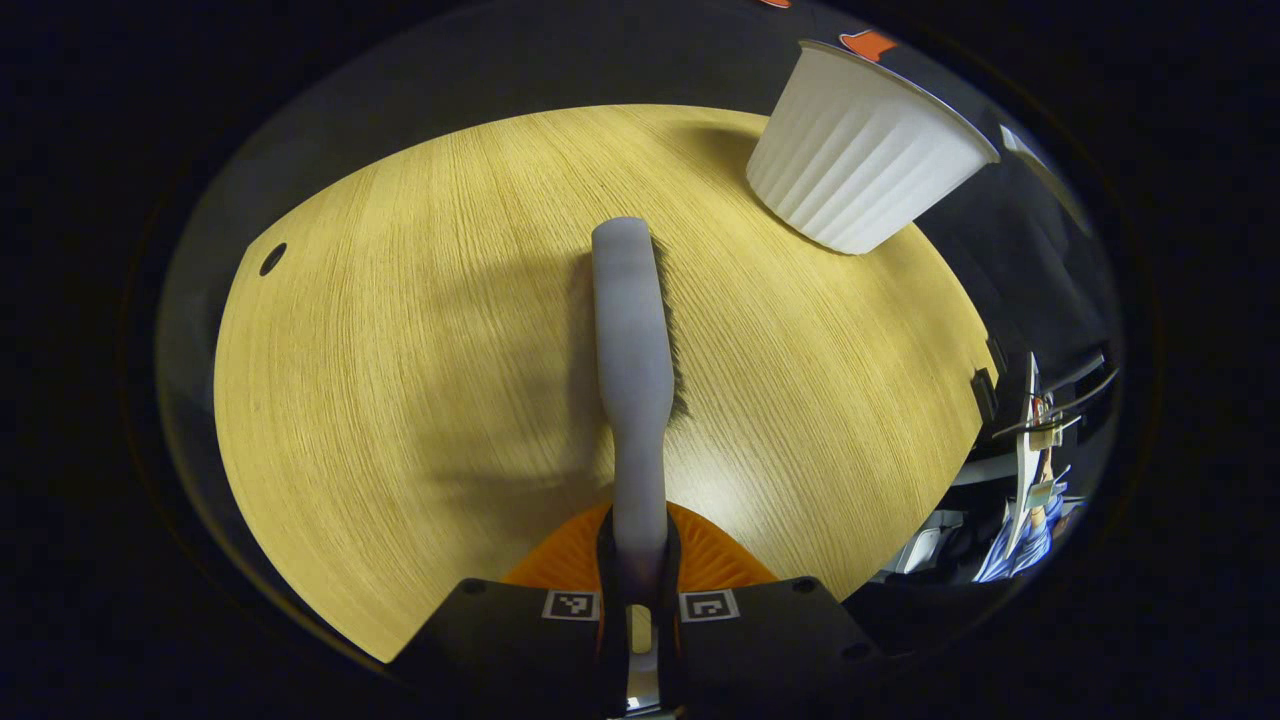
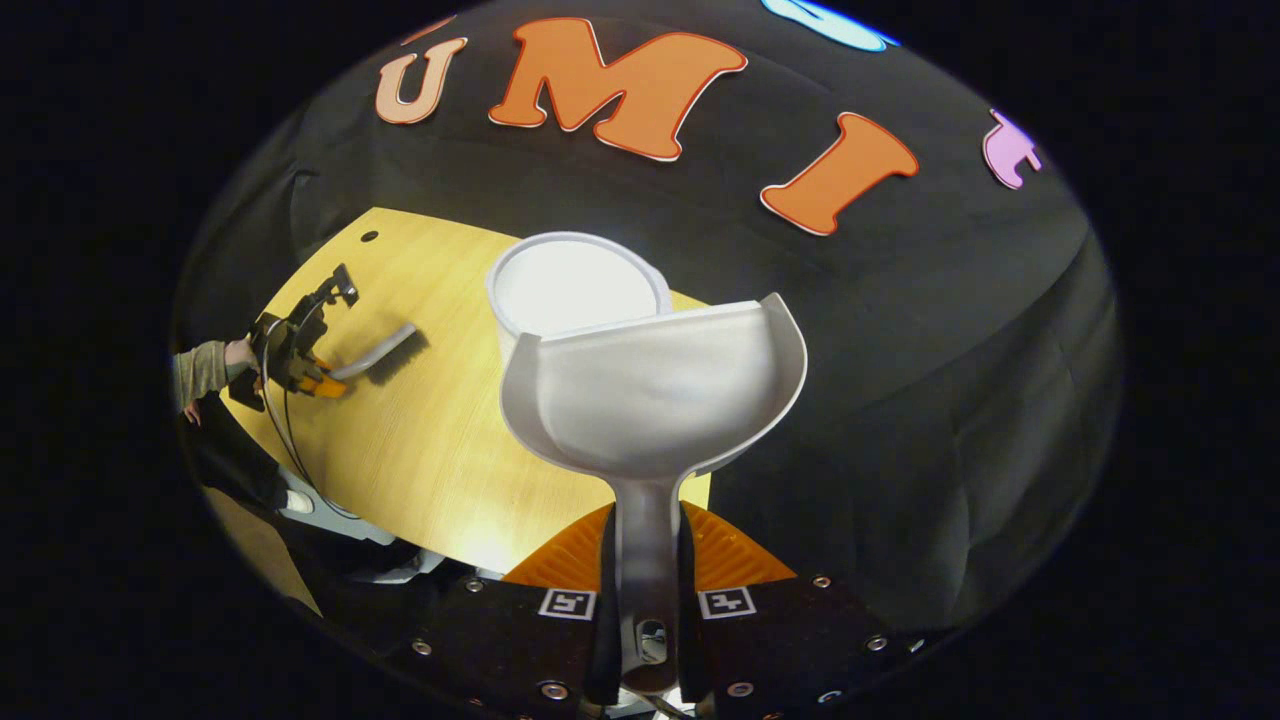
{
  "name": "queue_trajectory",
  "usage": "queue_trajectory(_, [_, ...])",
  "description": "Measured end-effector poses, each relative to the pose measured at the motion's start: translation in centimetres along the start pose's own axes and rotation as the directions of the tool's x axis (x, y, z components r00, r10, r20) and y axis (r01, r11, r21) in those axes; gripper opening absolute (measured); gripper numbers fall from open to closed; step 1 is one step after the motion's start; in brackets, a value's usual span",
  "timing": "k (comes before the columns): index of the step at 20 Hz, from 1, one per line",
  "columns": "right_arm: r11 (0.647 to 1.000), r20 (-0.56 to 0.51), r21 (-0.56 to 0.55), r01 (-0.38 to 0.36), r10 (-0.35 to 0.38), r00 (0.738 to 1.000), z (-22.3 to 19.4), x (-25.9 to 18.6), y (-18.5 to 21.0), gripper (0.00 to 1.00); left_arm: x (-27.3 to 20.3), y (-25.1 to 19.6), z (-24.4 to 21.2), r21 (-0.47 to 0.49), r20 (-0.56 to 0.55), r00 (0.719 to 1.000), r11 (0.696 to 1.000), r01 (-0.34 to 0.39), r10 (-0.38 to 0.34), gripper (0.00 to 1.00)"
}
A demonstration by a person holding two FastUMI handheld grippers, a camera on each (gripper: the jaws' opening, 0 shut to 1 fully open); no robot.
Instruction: Pick up the small broom and dustpan from the desktop, sweep the trash into the dustpan with the broom, and then empty the trash into the garbage bin.
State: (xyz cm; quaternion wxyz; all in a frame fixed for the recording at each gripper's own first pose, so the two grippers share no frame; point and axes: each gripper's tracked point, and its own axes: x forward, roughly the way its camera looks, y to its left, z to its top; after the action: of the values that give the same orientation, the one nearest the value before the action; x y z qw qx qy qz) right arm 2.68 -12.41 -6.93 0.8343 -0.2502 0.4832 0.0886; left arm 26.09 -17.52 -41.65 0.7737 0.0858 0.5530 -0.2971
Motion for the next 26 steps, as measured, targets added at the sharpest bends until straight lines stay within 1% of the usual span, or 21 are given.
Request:
queue_trajectory(2, [1.0,-0.012,0.019,-0.025,0.025,1.0,-2.3,-0.2,1.8,0.23,0.1,0.1,0.0,-0.004,0.004,1.0,1.0,-0.008,0.008,0.15])
queue_trajectory(6, [0.993,-0.043,0.066,-0.099,0.102,0.994,-5.8,0.4,6.4,0.23,0.0,0.6,-0.1,-0.022,0.006,1.0,1.0,-0.017,0.018,0.14])
queue_trajectory(11, [0.966,-0.075,0.127,-0.227,0.237,0.969,-9.2,3.1,12.9,0.23,-0.2,0.8,-0.2,-0.035,0.011,0.999,0.998,-0.042,0.043,0.14])
queue_trajectory(15, [0.937,-0.073,0.153,-0.314,0.327,0.942,-9.4,6.4,17.6,0.23,-0.3,0.8,-0.2,-0.056,0.008,0.998,0.997,-0.062,0.062,0.14])
queue_trajectory(19, [0.913,-0.08,0.155,-0.376,0.391,0.917,-9.2,9.9,21.7,0.23,-0.4,0.7,-0.2,-0.072,0.015,0.997,0.994,-0.077,0.078,0.14])
queue_trajectory(22, [0.9,-0.084,0.168,-0.402,0.419,0.904,-8.8,12.7,24.3,0.23,-0.4,0.5,-0.2,-0.088,0.015,0.997,0.993,-0.08,0.082,0.14])
queue_trajectory(26, [0.894,-0.069,0.208,-0.398,0.419,0.905,-8.1,16.7,27.1,0.23,-0.4,0.0,-0.2,-0.122,0.019,0.995,0.988,-0.092,0.095,0.14])
